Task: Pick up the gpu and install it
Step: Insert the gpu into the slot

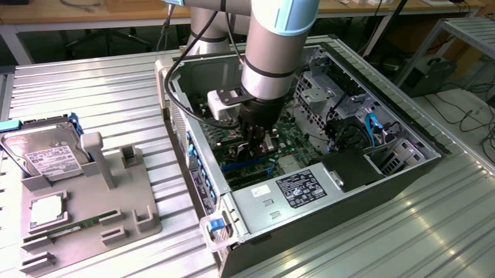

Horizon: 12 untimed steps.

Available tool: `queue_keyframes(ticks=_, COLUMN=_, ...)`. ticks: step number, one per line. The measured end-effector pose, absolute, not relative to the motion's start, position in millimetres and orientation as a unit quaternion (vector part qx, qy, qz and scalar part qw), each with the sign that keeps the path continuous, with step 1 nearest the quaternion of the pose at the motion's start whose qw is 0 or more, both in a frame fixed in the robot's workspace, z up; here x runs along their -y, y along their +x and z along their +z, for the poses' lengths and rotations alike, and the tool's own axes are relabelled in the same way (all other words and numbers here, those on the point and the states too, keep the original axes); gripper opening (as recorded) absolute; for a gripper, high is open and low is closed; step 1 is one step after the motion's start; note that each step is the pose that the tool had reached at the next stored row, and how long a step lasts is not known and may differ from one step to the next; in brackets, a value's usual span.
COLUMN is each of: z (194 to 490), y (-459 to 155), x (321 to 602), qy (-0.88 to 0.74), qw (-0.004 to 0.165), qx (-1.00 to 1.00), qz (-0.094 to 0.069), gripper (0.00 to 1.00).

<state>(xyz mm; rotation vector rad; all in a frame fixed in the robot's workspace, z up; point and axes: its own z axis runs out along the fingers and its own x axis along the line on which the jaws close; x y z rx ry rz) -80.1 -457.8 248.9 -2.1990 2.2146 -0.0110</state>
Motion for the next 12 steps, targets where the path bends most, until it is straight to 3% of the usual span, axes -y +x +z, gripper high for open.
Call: queue_keyframes(ticks=12, z=248.1, y=-80.7, x=455.8, qy=-0.706, qw=0.010, qx=-0.708, qz=-0.003, gripper=0.27)
